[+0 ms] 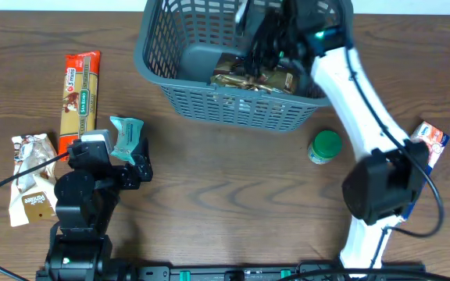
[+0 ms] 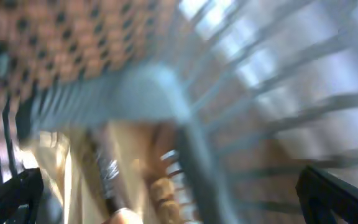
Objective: Pack container
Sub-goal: 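Carry the gold bag into the grey basket and release, then move the right gripper down to the green-capped jar, then grasp the green-capped jar with the right gripper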
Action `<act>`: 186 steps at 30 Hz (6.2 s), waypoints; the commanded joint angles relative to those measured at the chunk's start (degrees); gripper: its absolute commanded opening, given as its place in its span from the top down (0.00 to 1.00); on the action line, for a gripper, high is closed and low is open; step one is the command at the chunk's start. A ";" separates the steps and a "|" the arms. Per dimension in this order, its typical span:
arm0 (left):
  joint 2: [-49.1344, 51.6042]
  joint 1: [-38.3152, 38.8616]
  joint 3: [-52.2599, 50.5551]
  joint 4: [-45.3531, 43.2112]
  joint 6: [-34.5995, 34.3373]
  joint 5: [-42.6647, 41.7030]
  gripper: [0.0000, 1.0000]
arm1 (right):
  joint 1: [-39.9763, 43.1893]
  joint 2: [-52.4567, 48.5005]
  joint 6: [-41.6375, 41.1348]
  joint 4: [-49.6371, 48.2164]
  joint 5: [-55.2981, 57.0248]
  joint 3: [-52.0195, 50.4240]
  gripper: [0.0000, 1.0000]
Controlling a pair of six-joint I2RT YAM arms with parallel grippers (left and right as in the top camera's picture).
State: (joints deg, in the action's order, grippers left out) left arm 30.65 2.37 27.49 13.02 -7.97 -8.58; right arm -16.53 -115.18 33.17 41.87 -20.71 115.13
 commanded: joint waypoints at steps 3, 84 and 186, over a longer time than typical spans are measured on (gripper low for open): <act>-0.04 0.17 1.60 -0.20 -0.72 0.66 0.02 | 7.69 9.38 -24.00 7.96 12.52 14.69 0.01; -0.04 0.17 1.60 -0.20 -0.70 0.66 0.02 | 16.06 23.67 -54.14 -3.26 19.23 -63.10 0.01; -0.04 0.17 1.60 -0.20 -0.70 0.66 0.02 | 16.24 44.24 -59.30 0.28 28.52 -61.18 0.99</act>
State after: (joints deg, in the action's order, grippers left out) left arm 30.63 2.37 27.49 13.02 -7.97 -8.58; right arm 0.19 -73.17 -24.21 41.32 4.23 50.74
